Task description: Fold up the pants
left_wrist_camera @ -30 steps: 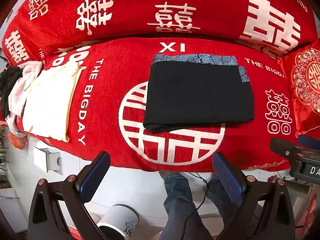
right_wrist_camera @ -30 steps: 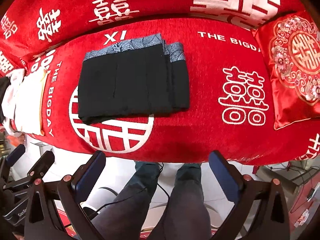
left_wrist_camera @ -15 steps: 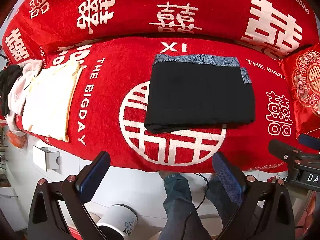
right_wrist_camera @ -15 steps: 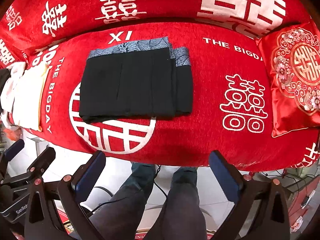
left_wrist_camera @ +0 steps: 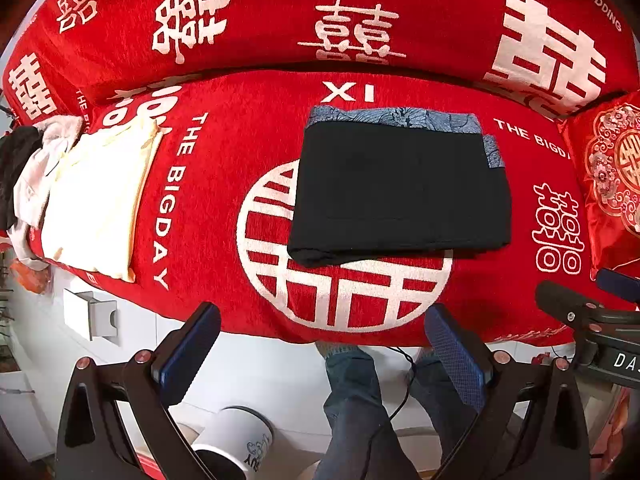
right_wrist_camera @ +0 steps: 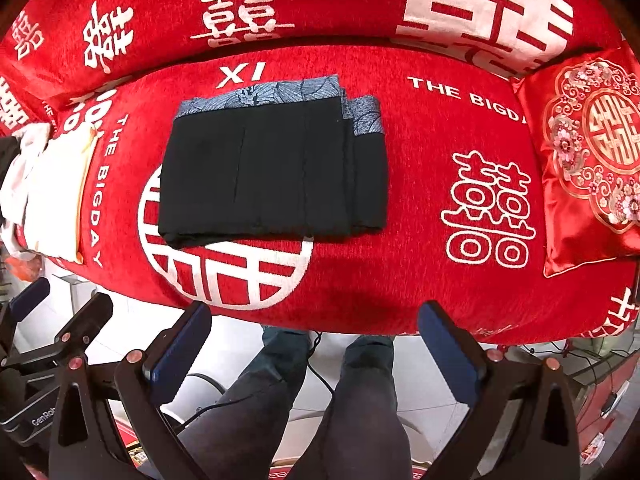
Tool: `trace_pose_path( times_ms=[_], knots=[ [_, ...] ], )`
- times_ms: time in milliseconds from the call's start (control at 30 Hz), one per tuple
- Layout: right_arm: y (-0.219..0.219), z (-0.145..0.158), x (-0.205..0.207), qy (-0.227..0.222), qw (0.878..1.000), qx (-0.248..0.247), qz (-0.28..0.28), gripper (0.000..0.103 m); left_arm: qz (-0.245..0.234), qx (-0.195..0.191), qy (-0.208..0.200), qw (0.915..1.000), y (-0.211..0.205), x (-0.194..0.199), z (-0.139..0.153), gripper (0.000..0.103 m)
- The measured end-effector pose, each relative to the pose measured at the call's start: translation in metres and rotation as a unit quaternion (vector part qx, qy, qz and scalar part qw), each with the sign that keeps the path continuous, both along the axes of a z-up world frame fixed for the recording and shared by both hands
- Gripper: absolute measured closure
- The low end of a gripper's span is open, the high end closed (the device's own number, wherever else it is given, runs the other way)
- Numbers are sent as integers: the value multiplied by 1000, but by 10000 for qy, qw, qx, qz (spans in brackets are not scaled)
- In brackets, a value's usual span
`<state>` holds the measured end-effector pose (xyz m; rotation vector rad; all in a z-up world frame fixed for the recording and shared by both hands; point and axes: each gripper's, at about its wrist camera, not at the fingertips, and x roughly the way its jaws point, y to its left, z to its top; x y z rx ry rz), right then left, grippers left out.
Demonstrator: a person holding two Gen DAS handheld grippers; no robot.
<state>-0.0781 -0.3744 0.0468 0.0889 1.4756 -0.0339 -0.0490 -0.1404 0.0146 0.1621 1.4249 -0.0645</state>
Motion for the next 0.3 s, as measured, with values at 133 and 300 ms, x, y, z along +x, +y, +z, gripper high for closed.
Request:
trace_pose_path(
  times_ms=[133, 300],
  knots=[
    [0, 0, 1, -1, 10000, -8, 6, 0, 75, -111, 0, 9999, 1, 1, 0, 1],
    [0, 0, 1, 0, 10000, -9, -1, 0, 35, -121, -185, 9997, -2, 2, 6, 1]
  ],
)
